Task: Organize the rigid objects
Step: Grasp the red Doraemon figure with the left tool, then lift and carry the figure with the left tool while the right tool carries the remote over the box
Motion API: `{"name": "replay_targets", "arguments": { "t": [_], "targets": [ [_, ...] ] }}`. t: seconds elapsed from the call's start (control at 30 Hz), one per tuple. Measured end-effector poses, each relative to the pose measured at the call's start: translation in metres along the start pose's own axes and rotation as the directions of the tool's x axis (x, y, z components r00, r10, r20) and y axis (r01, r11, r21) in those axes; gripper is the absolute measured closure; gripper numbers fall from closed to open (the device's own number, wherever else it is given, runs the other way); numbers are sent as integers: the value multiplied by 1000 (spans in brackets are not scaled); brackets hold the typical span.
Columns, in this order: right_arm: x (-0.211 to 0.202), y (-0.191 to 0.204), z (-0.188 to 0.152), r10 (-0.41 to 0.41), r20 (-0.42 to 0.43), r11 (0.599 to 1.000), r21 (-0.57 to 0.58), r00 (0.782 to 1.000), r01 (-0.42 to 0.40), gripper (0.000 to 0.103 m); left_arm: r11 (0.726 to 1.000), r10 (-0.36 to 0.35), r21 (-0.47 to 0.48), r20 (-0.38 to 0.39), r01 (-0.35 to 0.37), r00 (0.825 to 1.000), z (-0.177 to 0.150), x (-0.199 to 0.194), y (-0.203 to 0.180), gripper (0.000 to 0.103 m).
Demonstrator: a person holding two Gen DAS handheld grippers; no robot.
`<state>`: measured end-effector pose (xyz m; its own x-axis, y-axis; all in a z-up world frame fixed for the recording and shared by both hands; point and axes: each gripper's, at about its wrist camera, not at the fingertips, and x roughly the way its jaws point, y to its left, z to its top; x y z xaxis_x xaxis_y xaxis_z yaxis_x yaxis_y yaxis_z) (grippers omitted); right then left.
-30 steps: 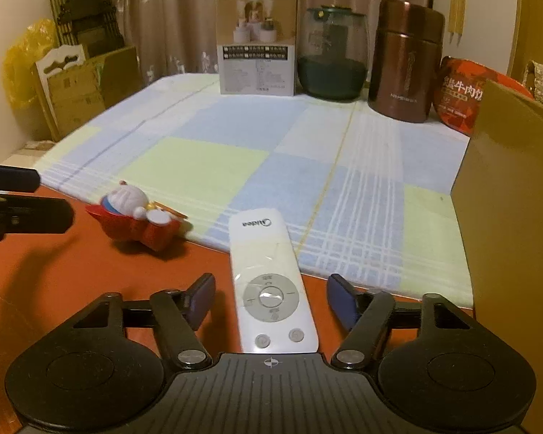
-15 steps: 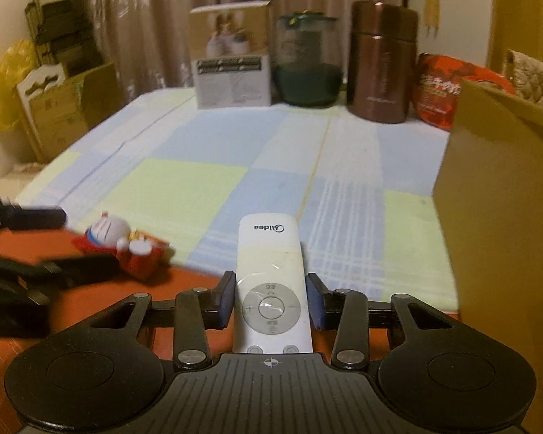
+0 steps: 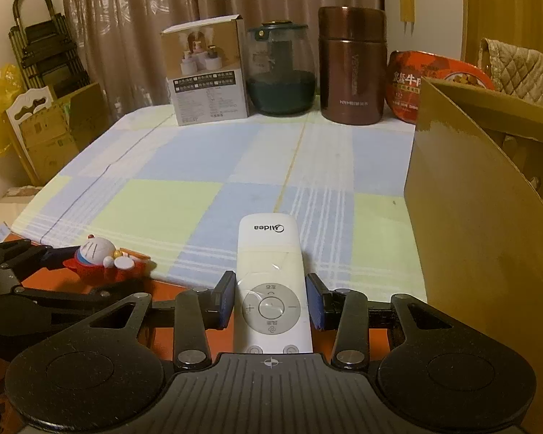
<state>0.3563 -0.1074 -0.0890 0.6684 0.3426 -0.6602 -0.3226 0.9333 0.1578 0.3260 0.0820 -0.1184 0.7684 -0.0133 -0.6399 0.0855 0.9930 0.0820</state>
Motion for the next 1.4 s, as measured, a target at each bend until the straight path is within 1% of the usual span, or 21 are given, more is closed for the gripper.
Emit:
{"name": "replay_targets", "arguments": {
  "t": [0.13, 0.37, 0.63, 0.8, 0.9, 1.0, 1.1, 1.27, 1.4],
  "targets": [
    [-3, 2, 0, 4, 1, 1000, 2, 1000, -4, 65, 1000, 2, -8, 11, -2, 1000, 0, -3, 0, 39],
    [-9, 9, 2, 22, 9, 1000, -6, 1000, -22, 65, 999, -25, -47, 0, 25, 1000, 0, -7, 3, 40],
    [-23, 15, 10, 36, 38, 999, -7, 999, -35, 65, 994, -36, -102, 48, 41, 998, 10, -26, 8, 40],
    [-45, 19, 22, 42, 83, 999, -1, 996, -42, 65, 990, -52, -127, 85, 62, 995, 26, -48, 5, 40],
    [-65, 18, 31, 46, 121, 999, 7, 992, -47, 65, 989, -70, -124, 117, 85, 991, 41, -65, -2, 40],
    [-88, 11, 39, 44, 165, 999, 23, 985, -48, 65, 986, -107, -108, 159, 125, 981, 56, -82, -14, 40],
    [-113, -2, 45, 25, 208, 998, 48, 978, -35, 65, 982, -150, -80, 200, 169, 968, 68, -98, -33, 40],
    [-156, -38, 47, -59, 275, 995, 90, 960, 35, 65, 970, -232, -22, 239, 244, 943, 86, -114, -69, 40],
    [-186, -74, 40, -142, 295, 984, 149, 945, 101, 65, 953, -298, 27, 254, 301, 920, 95, -124, -97, 40]
  ]
}}
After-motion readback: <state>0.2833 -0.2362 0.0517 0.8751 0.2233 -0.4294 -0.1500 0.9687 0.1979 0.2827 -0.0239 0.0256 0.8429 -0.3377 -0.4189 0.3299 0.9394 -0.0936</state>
